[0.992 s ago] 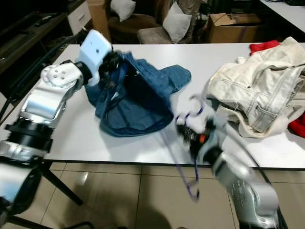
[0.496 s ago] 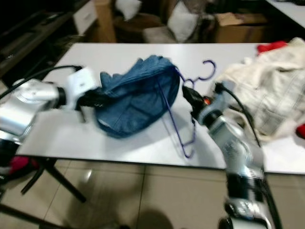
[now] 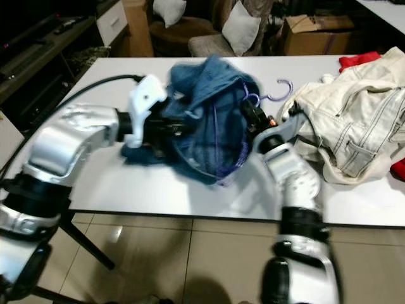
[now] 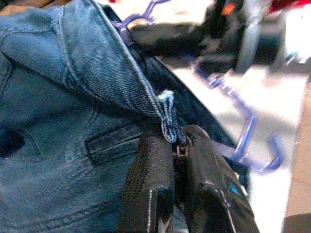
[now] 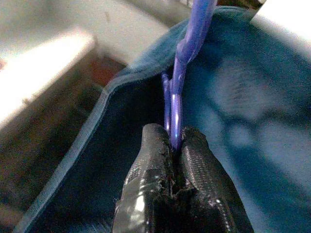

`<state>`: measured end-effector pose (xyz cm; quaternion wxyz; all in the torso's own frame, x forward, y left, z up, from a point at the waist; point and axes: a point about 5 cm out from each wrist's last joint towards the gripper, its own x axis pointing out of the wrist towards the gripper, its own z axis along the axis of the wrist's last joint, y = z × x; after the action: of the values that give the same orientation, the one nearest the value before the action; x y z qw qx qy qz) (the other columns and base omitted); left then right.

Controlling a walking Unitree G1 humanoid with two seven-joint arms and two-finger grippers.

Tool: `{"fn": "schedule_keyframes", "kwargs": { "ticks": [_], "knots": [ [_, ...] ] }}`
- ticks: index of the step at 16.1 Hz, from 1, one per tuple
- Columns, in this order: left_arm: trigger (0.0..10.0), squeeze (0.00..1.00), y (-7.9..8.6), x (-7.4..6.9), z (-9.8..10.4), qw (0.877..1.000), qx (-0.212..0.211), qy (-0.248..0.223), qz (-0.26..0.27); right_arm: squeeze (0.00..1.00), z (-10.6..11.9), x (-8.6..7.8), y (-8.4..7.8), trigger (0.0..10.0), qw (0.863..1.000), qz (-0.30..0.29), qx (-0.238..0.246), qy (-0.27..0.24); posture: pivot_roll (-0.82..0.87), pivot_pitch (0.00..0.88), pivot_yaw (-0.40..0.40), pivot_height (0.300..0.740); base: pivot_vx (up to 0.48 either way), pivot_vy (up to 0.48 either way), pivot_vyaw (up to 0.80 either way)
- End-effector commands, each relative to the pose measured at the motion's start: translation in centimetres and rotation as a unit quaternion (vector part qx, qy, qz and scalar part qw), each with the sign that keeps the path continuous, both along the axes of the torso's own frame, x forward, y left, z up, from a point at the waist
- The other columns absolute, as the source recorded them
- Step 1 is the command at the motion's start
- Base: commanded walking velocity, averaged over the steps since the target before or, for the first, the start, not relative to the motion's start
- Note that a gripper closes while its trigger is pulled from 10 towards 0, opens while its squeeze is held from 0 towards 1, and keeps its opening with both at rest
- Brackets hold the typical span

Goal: Hang hanger

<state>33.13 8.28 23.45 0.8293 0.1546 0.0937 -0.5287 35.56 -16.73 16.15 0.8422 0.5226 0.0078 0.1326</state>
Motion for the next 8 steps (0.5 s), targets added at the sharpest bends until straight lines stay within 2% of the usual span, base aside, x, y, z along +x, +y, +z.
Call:
{"fn": "schedule_keyframes", "kwargs": {
  "ticks": [1,2,4,5,6,7,8],
  "knots": [
    [0.0,0.0,0.0,-0.2,0.9,1.0,-0.011,-0.004,-0.002,0.0,0.6,0.3,-0.3,10.0,0.998,-0.026,0.06,-0.014,-0.14,0.0,0.135,0.74,0.0,0.0,0.0],
    [0.0,0.0,-0.3,-0.4,0.8,1.0,-0.019,0.004,-0.006,0.0,0.0,0.3,0.4,10.0,0.995,-0.025,0.092,-0.007,-0.14,0.0,0.135,0.74,0.0,0.0,0.0],
    [0.0,0.0,-1.1,-1.1,1.3,0.997,-0.058,0.032,-0.028,0.0,-1.0,0.5,2.7,10.0,0.996,-0.02,0.084,0.006,-0.13,0.0,0.134,0.74,0.0,0.0,0.0],
    [0.0,0.0,-1.5,-1.3,1.7,0.996,-0.075,0.04,-0.035,0.0,-1.2,0.7,3.2,10.0,0.996,-0.028,0.078,0.01,-0.13,0.0,0.13,0.74,0.0,0.0,0.0],
    [0.0,0.0,-1.6,-1.4,2.0,0.995,-0.086,0.046,-0.038,0.0,-1.3,0.8,3.4,10.0,0.997,-0.034,0.065,0.014,-0.13,0.0,0.129,0.74,0.0,0.0,0.0],
    [0.0,0.0,-1.8,-1.5,2.5,0.992,-0.105,0.057,-0.039,0.0,-1.6,1.0,3.8,10.0,0.998,-0.055,0.022,0.027,-0.13,0.0,0.127,0.74,0.0,0.0,0.0],
    [0.0,0.0,-1.8,-1.6,2.7,0.992,-0.106,0.059,-0.038,0.0,-1.8,1.1,3.9,10.0,0.997,-0.074,-0.011,0.033,-0.13,0.0,0.124,0.74,0.0,0.0,0.0]
  ]
}}
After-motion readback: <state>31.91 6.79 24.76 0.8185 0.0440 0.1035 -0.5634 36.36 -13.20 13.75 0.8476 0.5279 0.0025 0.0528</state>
